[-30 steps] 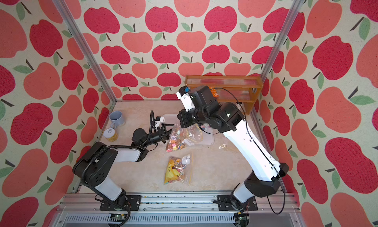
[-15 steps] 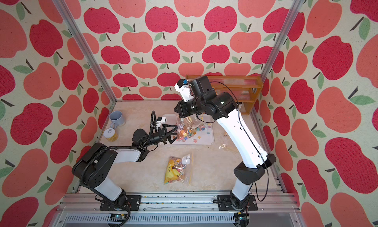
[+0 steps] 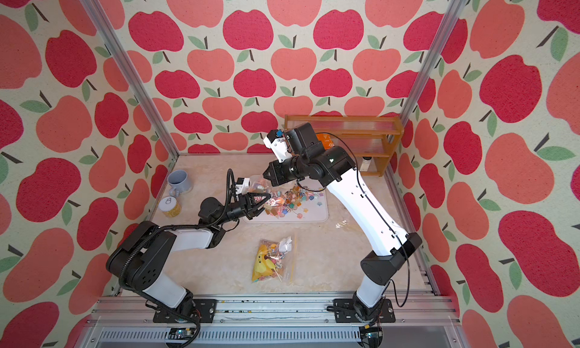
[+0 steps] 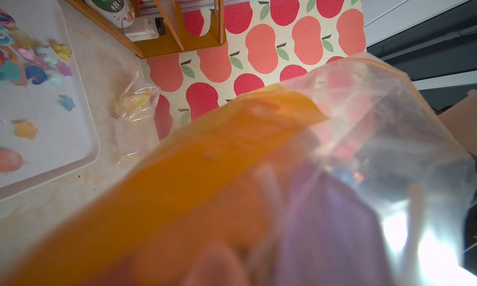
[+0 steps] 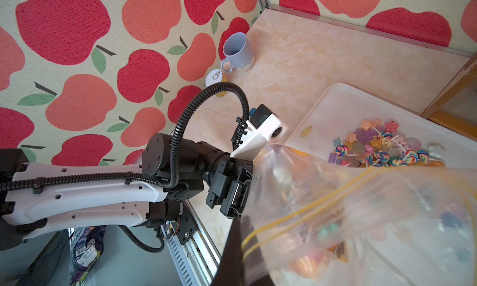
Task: Pour candies out of the ziploc bag
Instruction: 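Pour the candies out of the ziploc bag onto the tray.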
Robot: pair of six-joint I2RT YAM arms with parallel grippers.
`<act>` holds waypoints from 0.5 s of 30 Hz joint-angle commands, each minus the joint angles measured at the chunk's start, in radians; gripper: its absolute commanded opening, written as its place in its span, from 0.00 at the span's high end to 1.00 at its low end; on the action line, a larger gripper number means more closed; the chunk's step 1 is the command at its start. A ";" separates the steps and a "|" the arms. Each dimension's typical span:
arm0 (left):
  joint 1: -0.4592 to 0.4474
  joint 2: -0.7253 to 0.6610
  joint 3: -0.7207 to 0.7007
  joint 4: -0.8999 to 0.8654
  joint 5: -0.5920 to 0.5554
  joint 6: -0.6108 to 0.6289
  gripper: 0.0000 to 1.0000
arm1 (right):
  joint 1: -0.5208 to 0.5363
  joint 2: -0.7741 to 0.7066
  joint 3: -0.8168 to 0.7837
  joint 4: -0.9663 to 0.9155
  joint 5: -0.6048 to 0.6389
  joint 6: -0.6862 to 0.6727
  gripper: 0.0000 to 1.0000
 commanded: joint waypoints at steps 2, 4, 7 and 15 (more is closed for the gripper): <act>0.012 -0.031 -0.010 0.050 -0.013 0.013 0.69 | -0.018 -0.060 -0.018 0.089 -0.038 0.017 1.00; 0.013 -0.028 -0.004 0.050 -0.004 0.008 0.72 | -0.024 -0.061 -0.016 0.087 -0.037 0.015 1.00; 0.013 -0.010 0.005 0.042 0.007 0.000 0.77 | -0.042 -0.061 -0.015 0.084 -0.028 0.008 1.00; 0.078 0.004 0.043 -0.189 0.088 0.088 0.92 | -0.115 -0.055 -0.141 0.117 -0.021 -0.023 1.00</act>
